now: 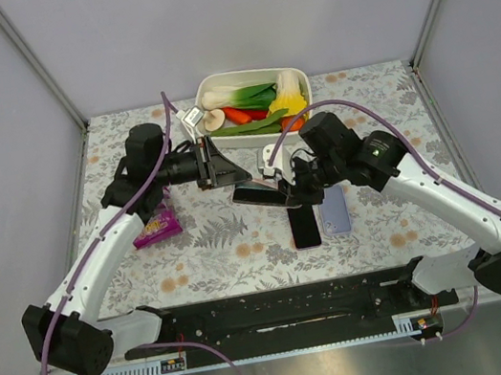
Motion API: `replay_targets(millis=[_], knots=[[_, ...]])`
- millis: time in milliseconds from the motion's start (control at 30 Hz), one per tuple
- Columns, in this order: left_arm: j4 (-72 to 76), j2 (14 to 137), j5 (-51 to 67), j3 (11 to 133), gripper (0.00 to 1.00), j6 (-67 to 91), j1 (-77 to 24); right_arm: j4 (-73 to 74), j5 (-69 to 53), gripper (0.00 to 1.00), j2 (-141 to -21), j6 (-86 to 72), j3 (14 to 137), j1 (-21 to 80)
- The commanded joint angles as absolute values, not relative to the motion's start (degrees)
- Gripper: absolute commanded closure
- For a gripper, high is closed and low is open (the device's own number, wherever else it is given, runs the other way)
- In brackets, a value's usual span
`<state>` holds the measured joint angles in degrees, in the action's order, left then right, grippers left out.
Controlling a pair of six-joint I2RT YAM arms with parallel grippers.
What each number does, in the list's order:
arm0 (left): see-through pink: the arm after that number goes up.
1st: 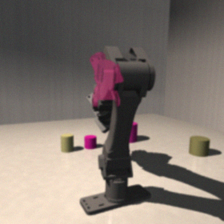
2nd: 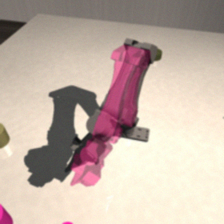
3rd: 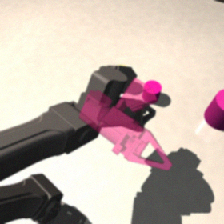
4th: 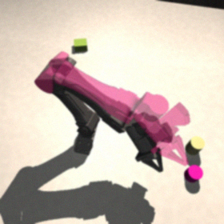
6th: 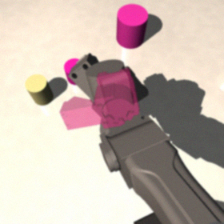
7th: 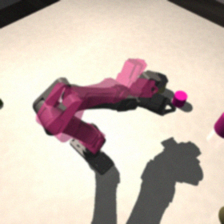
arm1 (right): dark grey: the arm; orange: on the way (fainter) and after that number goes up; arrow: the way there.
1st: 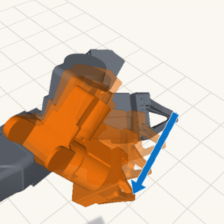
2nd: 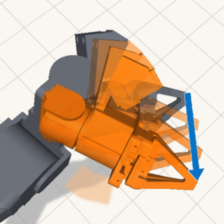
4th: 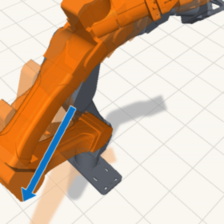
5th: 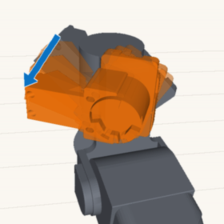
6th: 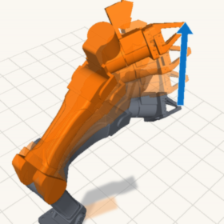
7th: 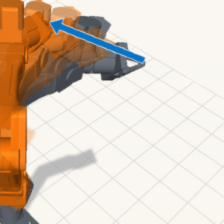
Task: Take the phone out of the phone case
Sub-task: Remove the phone case from the phone.
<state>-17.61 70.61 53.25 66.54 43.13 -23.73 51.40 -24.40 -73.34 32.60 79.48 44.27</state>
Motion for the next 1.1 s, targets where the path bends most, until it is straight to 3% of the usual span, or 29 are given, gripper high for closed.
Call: replay_targets(millis=[0, 300, 800, 1067], knots=[[-24.96, 71.98, 35.34, 68.55, 1.00, 37.98, -23.55, 44.65, -30.23, 1.00, -70.93, 35.51, 86.48, 46.58], [-29.96, 70.05, 35.94, 71.63, 1.00, 16.72, -30.67, 44.56, -35.85, 1.00, -71.19, 30.25, 87.71, 44.74], [-36.12, 66.62, 42.80, 69.52, 1.00, -3.94, -30.94, 40.08, -50.97, 1.00, -71.10, 22.06, 86.04, 38.58], [-32.61, 68.20, 46.84, 70.40, 1.00, 5.87, -30.15, 40.69, -51.50, 1.00, -70.84, 22.94, 85.26, 38.50]])
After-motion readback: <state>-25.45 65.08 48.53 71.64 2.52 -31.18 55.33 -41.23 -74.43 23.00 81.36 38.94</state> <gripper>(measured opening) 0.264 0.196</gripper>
